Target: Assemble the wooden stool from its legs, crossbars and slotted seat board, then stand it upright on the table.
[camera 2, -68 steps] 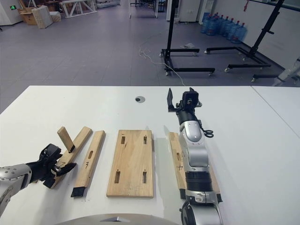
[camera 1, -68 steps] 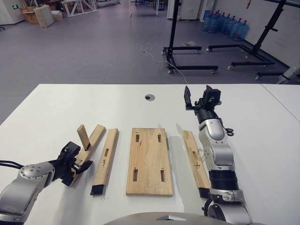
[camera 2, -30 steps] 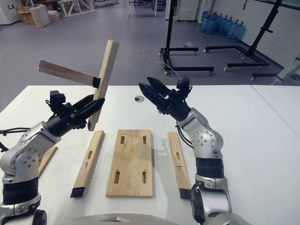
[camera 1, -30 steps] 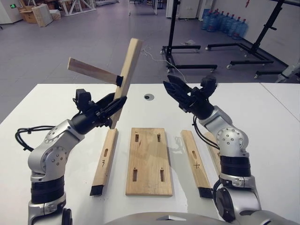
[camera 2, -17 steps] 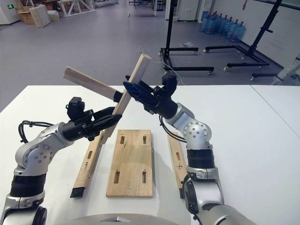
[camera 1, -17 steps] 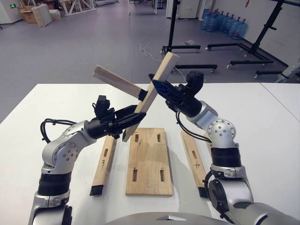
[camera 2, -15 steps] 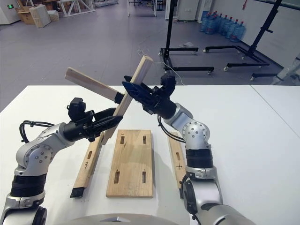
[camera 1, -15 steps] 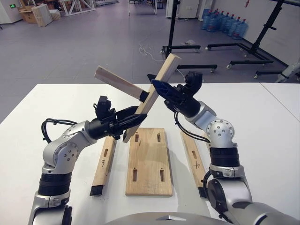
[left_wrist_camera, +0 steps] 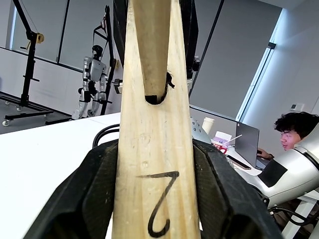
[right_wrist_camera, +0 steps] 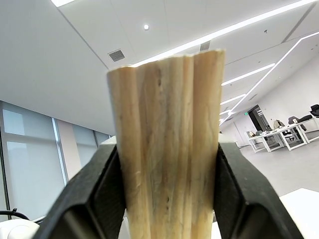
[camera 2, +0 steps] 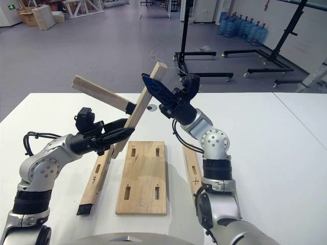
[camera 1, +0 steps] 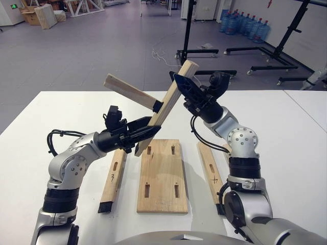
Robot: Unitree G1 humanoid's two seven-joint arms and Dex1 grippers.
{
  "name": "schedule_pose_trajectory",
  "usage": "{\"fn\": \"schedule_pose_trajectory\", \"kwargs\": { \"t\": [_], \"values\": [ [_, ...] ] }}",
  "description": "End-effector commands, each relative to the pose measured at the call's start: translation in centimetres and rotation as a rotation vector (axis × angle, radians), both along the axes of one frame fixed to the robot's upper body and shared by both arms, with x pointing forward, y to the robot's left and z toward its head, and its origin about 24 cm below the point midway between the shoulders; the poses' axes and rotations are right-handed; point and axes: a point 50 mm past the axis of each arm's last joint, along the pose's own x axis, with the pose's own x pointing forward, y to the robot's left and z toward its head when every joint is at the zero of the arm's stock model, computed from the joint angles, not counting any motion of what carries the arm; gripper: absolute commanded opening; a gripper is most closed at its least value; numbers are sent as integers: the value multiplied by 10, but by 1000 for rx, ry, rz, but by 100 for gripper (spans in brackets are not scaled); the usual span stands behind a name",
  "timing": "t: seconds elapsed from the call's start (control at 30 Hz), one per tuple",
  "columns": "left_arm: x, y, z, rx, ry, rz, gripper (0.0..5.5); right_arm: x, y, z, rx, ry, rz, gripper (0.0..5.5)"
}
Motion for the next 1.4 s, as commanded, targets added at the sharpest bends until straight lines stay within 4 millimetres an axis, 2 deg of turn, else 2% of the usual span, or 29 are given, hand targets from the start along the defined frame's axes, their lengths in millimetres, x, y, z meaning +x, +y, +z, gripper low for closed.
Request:
{"fn": "schedule_pose_trajectory", "kwargs": {
  "t": [0.03,0.2,0.23,0.37,0.47,0.53,0.67,0.83,0.97,1.17,1.4],
  "values": [
    [5,1,-7,51,29,67,203,-6,-3,11,24,-78,1,206],
    [11,-1,-11,70,57,132,203,-9,-4,11,0,-98,-14,206],
    [14,0,-12,75,68,157,241,-7,-5,11,1,-86,-28,206],
    [13,10,-15,82,112,222,291,6,-22,19,20,-60,-246,206],
    [10,24,-20,114,154,293,341,3,-29,18,-142,-174,-362,206],
    [4,34,-23,114,182,343,343,1,-42,16,-199,-236,-393,206],
    [-4,45,-32,142,232,419,343,2,-50,10,-301,-327,-367,206],
    [-9,41,-42,180,254,432,343,7,-47,-15,-479,-443,-302,205],
    [-9,36,-47,206,252,426,343,7,-47,-22,-498,-464,-244,205],
    [-9,40,-50,216,254,443,343,5,-53,-32,-528,-479,-174,205],
    [-3,57,-51,182,287,526,343,8,-50,-44,-526,-451,-157,205]
  ]
}}
